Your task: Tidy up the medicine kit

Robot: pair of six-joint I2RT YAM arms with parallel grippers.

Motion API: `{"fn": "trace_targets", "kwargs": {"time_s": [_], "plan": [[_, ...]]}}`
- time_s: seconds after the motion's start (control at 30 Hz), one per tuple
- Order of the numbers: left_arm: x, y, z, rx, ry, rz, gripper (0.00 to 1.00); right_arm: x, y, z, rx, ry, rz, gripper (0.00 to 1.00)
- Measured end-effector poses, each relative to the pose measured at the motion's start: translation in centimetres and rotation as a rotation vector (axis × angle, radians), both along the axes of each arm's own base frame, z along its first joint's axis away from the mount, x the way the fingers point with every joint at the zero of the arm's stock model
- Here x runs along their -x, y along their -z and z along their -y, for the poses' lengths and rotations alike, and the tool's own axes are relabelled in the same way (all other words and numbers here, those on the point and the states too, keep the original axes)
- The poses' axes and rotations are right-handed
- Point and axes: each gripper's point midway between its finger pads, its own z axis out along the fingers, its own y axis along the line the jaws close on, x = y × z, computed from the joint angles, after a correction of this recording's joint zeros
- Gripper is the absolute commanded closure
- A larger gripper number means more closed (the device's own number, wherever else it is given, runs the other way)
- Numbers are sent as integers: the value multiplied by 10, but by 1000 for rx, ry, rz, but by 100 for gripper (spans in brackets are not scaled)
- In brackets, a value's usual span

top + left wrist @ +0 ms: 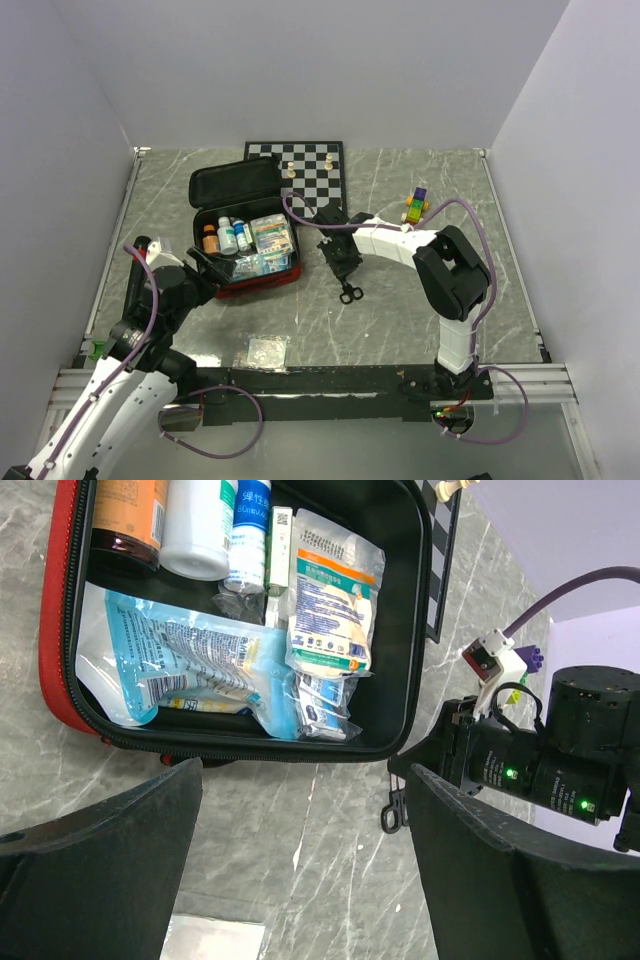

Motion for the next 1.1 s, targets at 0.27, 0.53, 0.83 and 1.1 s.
{"fn": "trace_targets", "kwargs": {"time_s": [0.27, 0.53, 0.83, 1.1], "plan": [[0, -1, 0, 2, 0, 3, 13, 5, -10, 9, 27, 4, -2, 100], [0, -1, 0, 1, 0, 4, 13, 4, -29, 13, 22, 11, 38, 100], [0, -1, 0, 1, 0, 4, 13, 6, -29, 11, 12, 16, 27, 52], [0, 0, 0, 0, 1, 2, 13, -6, -28, -4, -7, 8, 19, 52]]}}
